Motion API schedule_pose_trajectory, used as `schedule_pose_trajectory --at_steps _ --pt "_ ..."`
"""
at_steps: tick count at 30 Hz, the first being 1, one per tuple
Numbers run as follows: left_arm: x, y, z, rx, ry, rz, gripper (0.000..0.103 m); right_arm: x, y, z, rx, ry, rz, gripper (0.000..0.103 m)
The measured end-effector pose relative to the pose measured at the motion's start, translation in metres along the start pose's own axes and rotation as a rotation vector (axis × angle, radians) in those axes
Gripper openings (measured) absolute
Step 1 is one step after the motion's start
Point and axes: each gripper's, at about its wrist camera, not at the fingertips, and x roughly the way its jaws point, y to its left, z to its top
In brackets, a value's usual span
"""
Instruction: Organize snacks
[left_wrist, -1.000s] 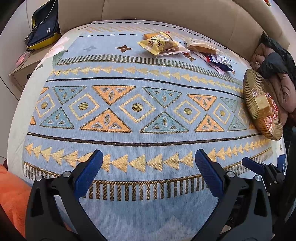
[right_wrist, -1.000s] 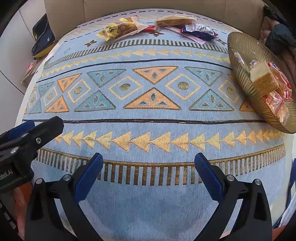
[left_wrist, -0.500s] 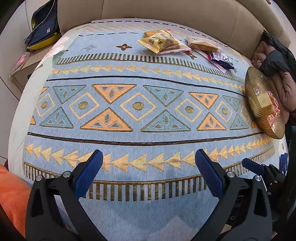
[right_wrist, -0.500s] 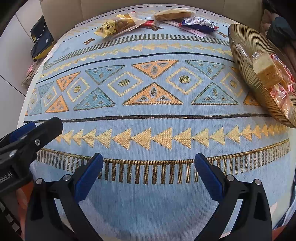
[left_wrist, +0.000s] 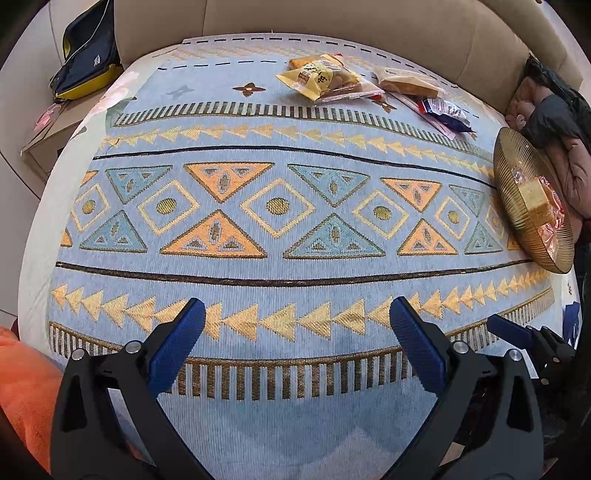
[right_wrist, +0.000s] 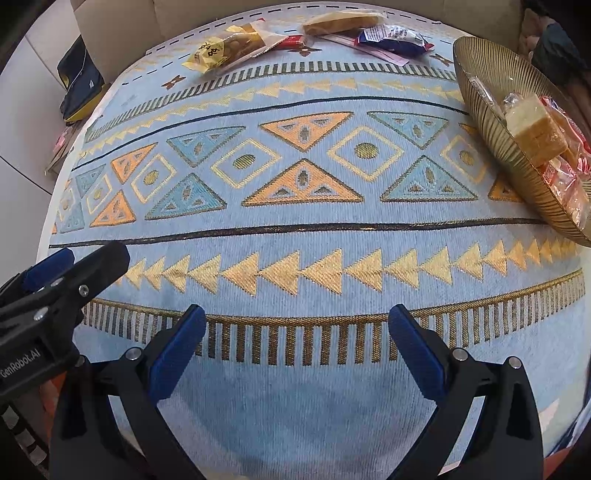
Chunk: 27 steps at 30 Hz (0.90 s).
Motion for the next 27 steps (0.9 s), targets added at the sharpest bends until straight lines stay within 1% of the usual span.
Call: schedule_pose_trajectory --at_steps 4,8,11,17,27 --pt "-0.0003 0.0001 0.0001 -0.002 -0.002 0.002 0.099 -0.0004 0.0017 0.0000 -0.005 0.000 0.001 0.098" --pt "-0.0039 0.0054 0.0020 -0.025 -0.021 0.010 0.099 0.0012 -0.0005 0.0003 0.010 -0.003 0.016 0.098" --pt "-0.0052 0.0089 0.0035 -0.041 -0.026 0.009 0.099 0.0010 0.0001 0.0008 0.002 -0.004 0.002 0.098" --pt "-0.0035 0.0073 0.0035 -0.028 -0.019 0.002 0.099 0.0022 0.0068 0.0003 -0.029 -0.002 -0.011 0.098" --pt "-0.0011 0.0058 0.0027 -0.021 -0.012 0.005 0.099 0.0039 0.0052 0.0016 -0.019 0.004 -0.004 0.098"
